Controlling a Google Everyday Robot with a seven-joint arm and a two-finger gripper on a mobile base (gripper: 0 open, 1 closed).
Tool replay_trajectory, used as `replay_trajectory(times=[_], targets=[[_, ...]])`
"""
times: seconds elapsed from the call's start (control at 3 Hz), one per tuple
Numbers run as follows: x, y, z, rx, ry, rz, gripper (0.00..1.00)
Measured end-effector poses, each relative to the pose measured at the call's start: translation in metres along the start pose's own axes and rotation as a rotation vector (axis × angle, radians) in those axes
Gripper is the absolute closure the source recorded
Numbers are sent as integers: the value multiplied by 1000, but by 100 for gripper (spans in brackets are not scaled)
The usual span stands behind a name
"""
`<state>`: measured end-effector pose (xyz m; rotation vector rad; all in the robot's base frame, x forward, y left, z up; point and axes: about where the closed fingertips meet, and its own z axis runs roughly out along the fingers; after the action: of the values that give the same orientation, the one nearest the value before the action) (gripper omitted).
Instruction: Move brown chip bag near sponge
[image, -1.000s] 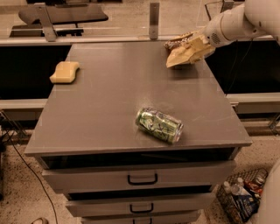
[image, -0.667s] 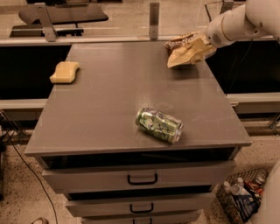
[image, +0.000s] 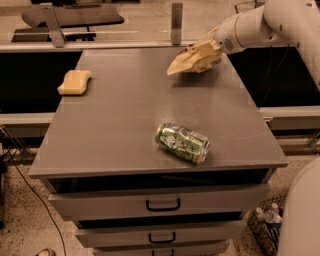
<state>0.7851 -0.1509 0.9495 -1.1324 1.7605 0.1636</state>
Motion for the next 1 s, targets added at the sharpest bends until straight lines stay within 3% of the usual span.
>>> replay_trajectory(times=[0.67,1.0], targets=[[-72,76,43,-287,-267,-1,100],[-103,108,45,-405,-376,5,100]])
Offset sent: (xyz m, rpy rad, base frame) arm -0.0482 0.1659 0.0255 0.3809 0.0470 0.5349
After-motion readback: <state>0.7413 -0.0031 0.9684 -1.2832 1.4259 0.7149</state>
